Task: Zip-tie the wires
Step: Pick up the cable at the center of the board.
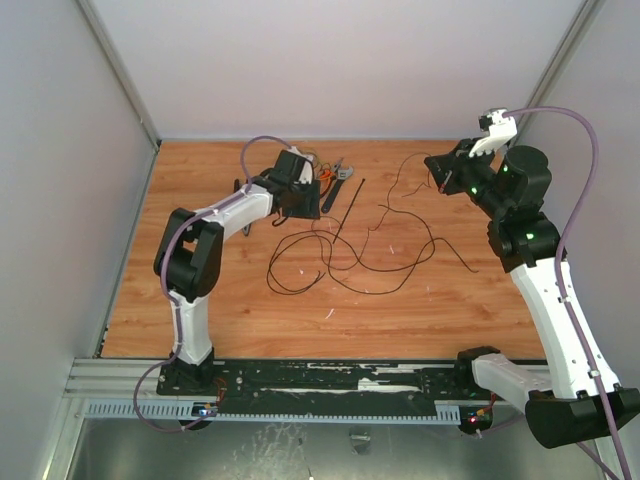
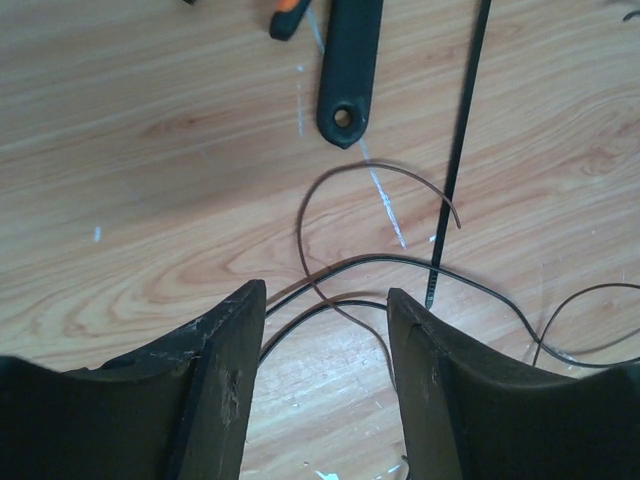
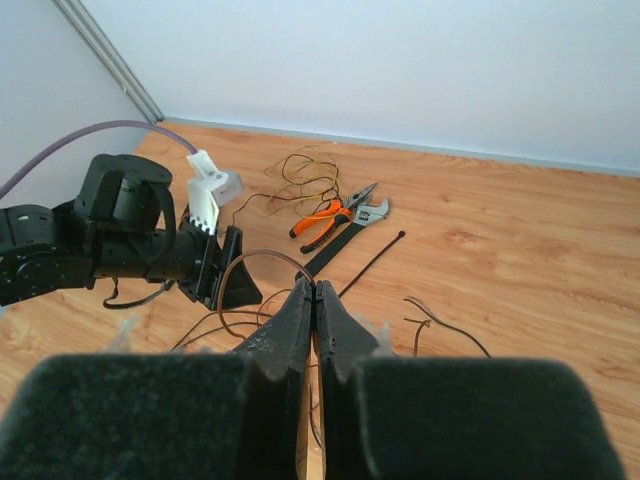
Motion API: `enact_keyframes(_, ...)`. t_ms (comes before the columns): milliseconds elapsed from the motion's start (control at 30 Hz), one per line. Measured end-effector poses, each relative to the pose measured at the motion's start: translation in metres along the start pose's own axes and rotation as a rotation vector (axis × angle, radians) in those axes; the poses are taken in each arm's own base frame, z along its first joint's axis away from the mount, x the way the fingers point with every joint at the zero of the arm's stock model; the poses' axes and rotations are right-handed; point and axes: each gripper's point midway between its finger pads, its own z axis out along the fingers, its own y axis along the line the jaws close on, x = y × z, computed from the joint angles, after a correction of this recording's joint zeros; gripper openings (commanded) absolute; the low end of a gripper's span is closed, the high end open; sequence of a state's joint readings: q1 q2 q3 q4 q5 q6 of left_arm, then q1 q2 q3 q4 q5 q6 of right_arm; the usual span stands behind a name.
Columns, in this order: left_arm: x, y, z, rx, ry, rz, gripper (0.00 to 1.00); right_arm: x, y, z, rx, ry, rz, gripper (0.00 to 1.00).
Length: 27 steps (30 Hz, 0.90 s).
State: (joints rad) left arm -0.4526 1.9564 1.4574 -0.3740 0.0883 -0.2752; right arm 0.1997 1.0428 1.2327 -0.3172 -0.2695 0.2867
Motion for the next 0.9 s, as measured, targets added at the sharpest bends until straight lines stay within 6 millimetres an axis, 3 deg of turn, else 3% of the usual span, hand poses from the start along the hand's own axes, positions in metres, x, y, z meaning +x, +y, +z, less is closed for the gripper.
enact_keyframes(267,0.028,-0.001,0.021,-0.013,0.072,0.001,0.56,0.001,0.0,0.0,0.0,0.001,0.0,0.0)
enact_keyframes(600,0.037,0.004,0.033,-0.038,0.094,-0.001,0.55,0.007,-0.002,0.0,0.004,0.013,0.004,0.0)
enact_keyframes(900,0.041,-0.007,0.035,-0.084,0.088,0.054,0.51,0.005,-0.002,-0.002,0.006,0.005,0.002,0.0)
